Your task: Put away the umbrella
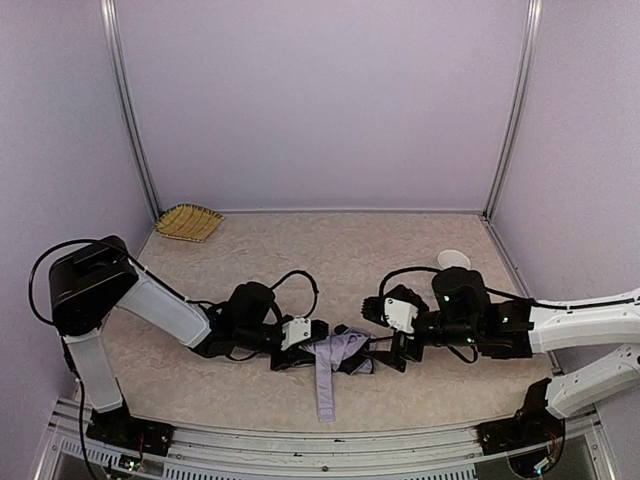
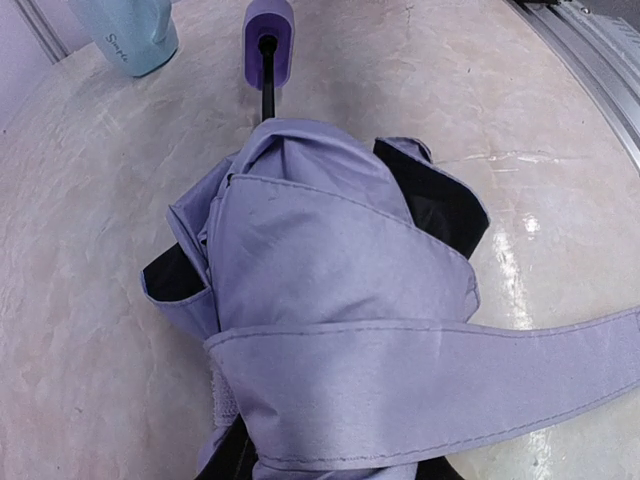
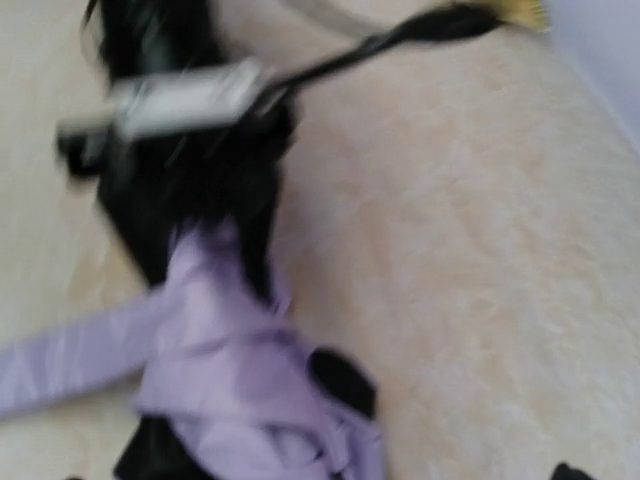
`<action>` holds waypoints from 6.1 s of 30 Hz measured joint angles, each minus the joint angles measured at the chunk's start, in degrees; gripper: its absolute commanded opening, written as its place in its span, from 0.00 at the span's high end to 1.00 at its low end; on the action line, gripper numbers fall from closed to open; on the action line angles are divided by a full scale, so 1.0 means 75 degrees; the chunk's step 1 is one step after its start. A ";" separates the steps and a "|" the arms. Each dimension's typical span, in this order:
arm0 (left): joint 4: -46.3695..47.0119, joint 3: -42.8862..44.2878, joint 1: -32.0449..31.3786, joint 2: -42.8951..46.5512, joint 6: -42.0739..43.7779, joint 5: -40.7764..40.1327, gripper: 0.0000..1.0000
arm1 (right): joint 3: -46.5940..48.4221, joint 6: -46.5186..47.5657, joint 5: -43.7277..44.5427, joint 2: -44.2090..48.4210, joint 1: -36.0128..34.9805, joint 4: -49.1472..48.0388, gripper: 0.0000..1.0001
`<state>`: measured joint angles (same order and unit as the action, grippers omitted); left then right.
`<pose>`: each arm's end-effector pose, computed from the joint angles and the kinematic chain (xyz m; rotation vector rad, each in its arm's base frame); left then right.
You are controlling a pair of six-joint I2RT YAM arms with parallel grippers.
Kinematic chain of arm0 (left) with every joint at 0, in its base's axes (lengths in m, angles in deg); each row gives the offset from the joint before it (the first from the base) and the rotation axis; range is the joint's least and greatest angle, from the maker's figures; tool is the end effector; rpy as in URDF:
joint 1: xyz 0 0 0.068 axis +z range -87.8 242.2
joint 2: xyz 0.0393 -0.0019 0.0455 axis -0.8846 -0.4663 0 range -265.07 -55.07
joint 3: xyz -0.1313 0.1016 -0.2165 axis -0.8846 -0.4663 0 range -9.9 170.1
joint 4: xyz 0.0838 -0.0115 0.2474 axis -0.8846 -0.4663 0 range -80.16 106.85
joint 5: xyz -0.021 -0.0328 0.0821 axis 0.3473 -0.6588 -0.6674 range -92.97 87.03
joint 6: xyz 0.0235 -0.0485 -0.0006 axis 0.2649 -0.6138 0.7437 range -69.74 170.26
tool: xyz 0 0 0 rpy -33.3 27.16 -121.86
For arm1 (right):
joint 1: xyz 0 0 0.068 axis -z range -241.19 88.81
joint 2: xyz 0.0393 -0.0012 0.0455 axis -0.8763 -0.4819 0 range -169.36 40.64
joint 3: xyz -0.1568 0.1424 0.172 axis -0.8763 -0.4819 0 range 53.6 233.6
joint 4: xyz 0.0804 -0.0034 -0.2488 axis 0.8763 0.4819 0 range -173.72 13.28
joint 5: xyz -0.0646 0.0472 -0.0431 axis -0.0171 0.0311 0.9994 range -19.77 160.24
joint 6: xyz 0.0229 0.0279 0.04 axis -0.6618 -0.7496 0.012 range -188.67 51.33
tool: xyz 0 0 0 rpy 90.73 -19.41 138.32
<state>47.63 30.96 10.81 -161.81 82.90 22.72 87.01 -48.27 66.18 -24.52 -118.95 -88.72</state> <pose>0.1986 -0.2734 0.1063 1.6490 1.4447 -0.6740 0.1295 0.2101 0.2260 -1.3400 1.5785 0.4775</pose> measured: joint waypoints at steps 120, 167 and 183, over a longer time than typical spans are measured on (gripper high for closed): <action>0.0796 0.0117 0.0667 0.0737 -0.5158 0.1513 1.00 | 0.2451 -0.0376 -0.2984 -0.3701 0.2952 -0.1454 1.00; 0.0685 0.2331 0.0985 0.0583 0.0603 0.4972 1.00 | 0.1676 0.2774 -0.2375 0.0411 0.0003 0.0641 1.00; -0.2425 0.2684 0.0758 -0.0367 0.2489 0.2862 1.00 | 0.0236 0.4156 0.1364 -0.1635 -0.1612 -0.0082 1.00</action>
<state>29.45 51.09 16.49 -164.57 101.57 44.18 88.78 -17.10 76.41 -36.78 -131.04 -89.33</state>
